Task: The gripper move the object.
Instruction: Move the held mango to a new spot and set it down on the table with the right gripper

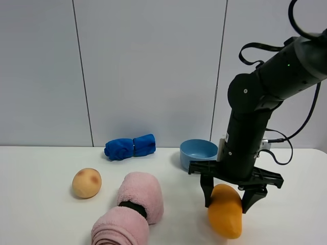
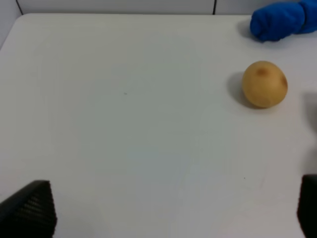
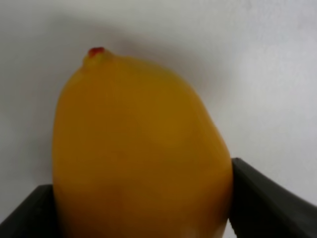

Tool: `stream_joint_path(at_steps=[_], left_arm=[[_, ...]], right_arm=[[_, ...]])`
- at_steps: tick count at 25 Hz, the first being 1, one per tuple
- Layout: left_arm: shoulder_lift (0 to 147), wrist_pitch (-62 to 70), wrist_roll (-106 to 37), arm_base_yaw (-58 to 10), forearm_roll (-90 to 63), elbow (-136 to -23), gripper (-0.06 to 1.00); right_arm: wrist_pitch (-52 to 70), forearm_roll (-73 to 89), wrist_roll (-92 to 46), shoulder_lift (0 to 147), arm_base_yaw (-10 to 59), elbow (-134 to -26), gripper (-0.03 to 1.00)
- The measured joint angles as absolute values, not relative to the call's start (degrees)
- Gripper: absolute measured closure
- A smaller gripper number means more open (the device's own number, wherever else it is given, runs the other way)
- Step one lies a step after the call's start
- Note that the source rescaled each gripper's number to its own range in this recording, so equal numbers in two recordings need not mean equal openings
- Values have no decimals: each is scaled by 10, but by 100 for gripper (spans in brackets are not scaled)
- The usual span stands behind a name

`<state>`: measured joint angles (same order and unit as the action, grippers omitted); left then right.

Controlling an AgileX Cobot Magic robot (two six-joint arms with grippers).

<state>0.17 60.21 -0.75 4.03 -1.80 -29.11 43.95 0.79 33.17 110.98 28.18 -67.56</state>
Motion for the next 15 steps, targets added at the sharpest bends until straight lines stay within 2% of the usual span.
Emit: stream_joint_path(at_steps=[8,15], left_arm=[[2,602,-8,40,-18,-291,-6],[2,602,-8,40,-18,-291,-6]], right_arm=[[462,-8,321,1000,284,-699,97],[490,-33,170,1008,291,-852,97]])
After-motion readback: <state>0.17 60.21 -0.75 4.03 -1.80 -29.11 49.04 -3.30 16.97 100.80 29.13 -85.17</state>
